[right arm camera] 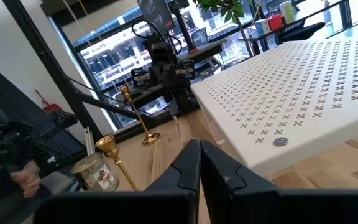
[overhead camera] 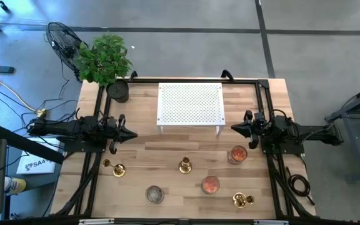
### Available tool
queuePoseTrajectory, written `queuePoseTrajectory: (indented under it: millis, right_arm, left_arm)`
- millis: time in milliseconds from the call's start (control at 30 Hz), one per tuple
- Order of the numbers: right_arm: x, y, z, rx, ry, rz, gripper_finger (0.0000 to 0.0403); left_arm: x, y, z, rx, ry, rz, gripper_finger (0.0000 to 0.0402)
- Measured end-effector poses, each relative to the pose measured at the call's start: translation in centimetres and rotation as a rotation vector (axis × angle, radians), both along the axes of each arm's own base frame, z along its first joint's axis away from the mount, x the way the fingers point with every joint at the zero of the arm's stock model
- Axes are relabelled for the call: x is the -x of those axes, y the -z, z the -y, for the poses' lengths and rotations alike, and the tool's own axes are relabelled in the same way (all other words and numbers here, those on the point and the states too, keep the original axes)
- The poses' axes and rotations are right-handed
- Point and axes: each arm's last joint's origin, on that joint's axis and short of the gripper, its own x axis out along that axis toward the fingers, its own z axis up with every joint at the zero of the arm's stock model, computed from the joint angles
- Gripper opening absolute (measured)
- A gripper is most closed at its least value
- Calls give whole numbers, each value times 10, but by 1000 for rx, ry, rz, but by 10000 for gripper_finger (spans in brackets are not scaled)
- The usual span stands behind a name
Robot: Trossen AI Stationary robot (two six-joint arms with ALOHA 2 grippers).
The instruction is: Pick & Place candle stick holders
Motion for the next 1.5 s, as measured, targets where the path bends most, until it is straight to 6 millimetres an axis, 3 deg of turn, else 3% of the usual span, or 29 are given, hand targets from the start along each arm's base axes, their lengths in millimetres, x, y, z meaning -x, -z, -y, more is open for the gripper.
queuePoseTrajectory:
  millis: [1000, 1267, 1500]
  right_arm:
    - [0, -1, 0, -9, 13, 8, 5]
    - [0, -2, -1, -77, -40, 26, 5]
    - [0, -2, -1, -21, -35, 25, 47]
  left_arm:
    - [0, -1, -1, 0, -44, 5, 1]
    - [0, 0, -2, -35, -80, 5, 1]
    - [0, -1, -3, -49, -104, 5, 14]
